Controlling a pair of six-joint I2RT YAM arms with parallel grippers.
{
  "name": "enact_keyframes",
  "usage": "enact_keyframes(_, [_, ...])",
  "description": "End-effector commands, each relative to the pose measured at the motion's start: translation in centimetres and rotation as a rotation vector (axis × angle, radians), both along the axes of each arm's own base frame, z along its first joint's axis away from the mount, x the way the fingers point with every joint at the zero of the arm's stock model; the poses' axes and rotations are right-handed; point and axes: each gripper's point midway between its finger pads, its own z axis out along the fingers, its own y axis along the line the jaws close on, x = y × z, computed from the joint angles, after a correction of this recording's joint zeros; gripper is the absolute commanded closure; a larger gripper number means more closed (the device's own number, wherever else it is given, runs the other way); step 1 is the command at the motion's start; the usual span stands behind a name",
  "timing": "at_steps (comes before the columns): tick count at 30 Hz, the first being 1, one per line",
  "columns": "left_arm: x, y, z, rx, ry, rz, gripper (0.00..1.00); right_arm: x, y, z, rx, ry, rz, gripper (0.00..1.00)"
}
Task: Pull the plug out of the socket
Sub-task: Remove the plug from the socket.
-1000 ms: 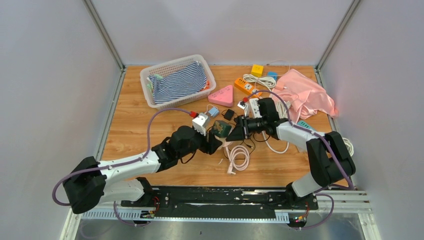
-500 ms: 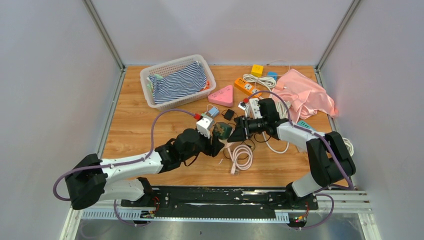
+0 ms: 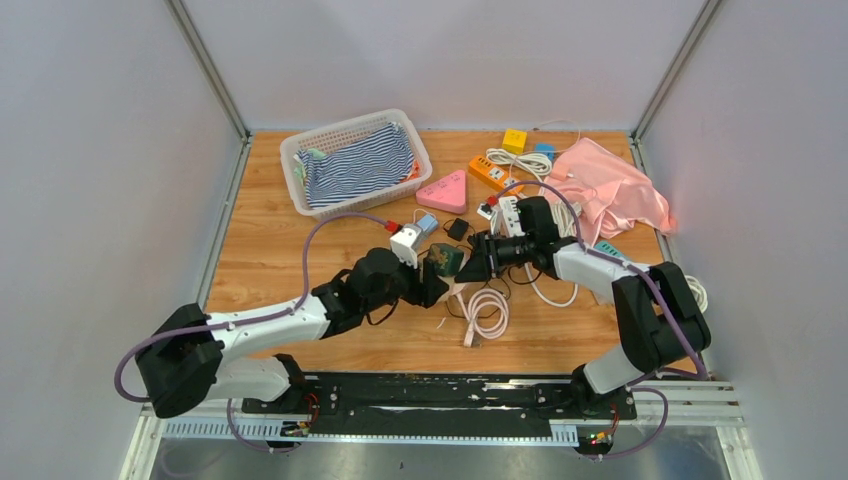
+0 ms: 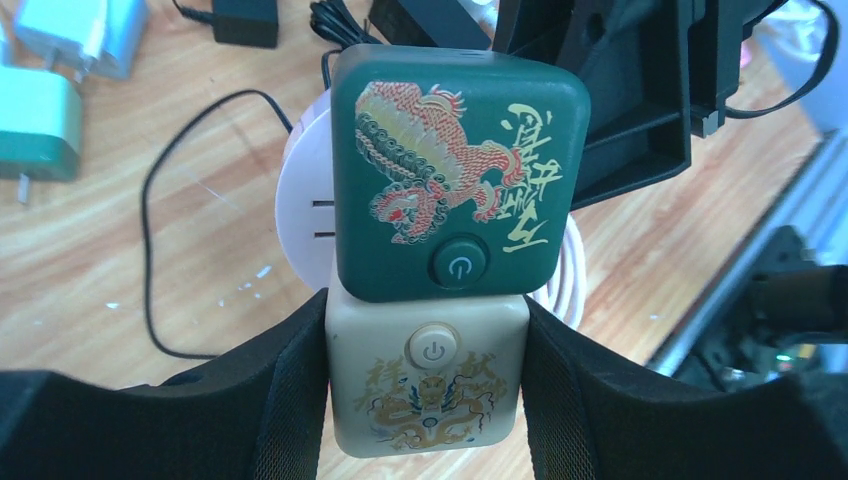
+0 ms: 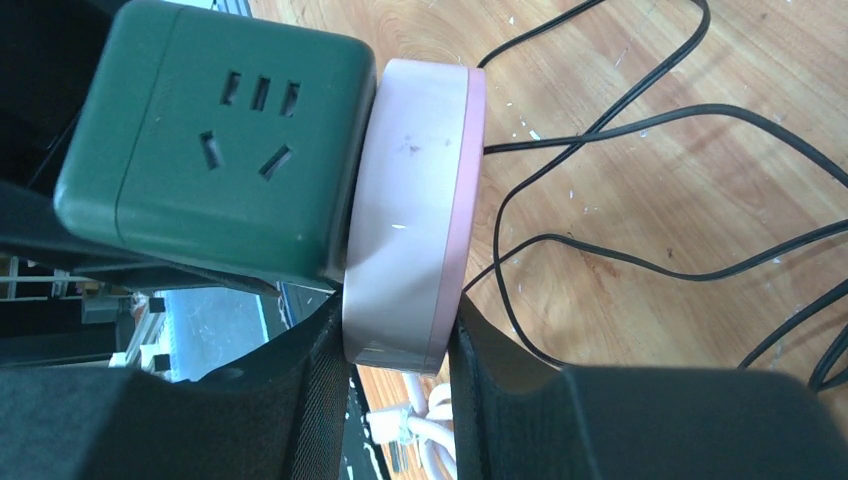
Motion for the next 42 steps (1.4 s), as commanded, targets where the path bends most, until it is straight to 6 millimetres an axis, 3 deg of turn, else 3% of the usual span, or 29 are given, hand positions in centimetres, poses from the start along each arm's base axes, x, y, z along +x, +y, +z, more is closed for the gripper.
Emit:
enact_keyframes(1, [-0.2,-1.7,7.7,-0.431,0.057,-0.074,1.00,0.5,-0.1,-0.7,-0.012,-0.050,0.015,1.00])
enact_keyframes(5, [-0.5,-2.2,6.8,-0.390,0.038,-0.109,1.00,0.5,-0.1,-1.3,-0.018,-0.028,0.015,1.00])
enact_keyframes(11, [-0.2,-2.8,4.6,-0.141,-0.126,-0.049,1.00,0.4,-0.1,-2.7,-0.037,0.018,0.013,1.00])
enact_keyframes(14, [-0.1,-2.8,3.8,-0.108,-0.125,-0.034,1.00,0.4,-0.2,-3.5,-0.053,0.043,0.010,1.00])
enact_keyframes(23, [0.6,-1.5,2.7,-0.262,0.084,0.102,1.00,0.6,-0.8,-6.2,-0.136,0.105,-0.020,1.00])
enact_keyframes(34, [0.7,-2.8,-1.8,-0.237,0.256,0.148,1.00,0.6,-0.8,-8.7,-0.175,0.179,-0.022,1.00])
enact_keyframes(38, [0.5,-3.3,-1.9,-0.233,0.265,0.126,1.00,0.7,-1.0,-9.3,-0.194,0.191,-0.027,1.00])
enact_keyframes(42, [-0.1,-3.2,-0.2,-0.227,0.193,0.053,1.00,0.7,-1.1,-9.7,-0.210,0.192,-0.029,1.00])
